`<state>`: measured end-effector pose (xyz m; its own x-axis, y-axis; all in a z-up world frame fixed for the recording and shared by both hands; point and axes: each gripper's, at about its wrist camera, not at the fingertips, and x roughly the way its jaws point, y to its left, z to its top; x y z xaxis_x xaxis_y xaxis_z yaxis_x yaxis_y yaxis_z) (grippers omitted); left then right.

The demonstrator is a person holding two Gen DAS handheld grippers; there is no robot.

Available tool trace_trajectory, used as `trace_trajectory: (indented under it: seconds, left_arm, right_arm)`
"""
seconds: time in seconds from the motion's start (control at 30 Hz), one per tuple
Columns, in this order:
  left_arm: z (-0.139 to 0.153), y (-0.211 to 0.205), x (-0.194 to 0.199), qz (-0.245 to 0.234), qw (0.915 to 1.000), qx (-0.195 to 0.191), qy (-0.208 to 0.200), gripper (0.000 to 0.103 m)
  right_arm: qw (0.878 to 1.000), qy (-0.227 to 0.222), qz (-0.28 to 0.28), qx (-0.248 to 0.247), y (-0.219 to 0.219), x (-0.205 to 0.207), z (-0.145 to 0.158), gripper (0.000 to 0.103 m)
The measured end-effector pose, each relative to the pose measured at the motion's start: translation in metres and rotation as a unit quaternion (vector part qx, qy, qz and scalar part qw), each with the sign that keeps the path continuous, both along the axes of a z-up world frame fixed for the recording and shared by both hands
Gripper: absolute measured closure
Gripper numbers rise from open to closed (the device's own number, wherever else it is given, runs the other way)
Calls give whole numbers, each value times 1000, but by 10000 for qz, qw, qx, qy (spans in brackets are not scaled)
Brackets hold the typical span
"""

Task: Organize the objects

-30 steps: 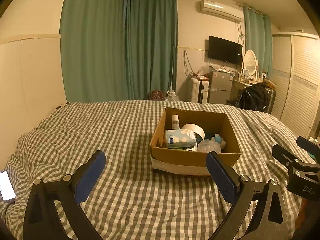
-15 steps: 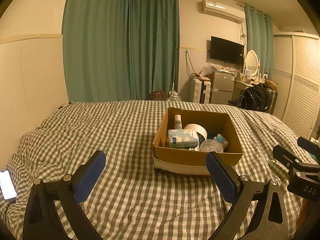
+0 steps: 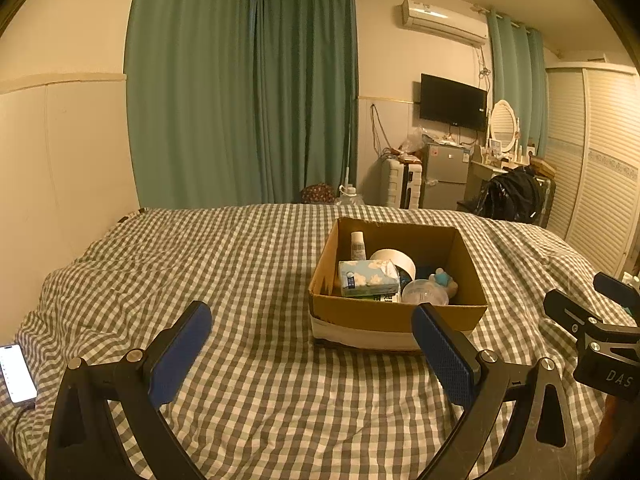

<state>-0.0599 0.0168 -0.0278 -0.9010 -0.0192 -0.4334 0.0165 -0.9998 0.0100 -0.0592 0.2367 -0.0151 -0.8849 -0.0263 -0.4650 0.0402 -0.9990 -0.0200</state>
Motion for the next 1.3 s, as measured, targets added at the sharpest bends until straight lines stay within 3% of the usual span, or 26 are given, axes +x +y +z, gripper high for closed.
trace_trajectory:
  seconds: [1.3]
  left_arm:
    - [2, 0, -1, -55, 9998, -176, -52, 0]
  right_arm:
    - [9999, -48, 57, 86, -4, -1, -5, 0]
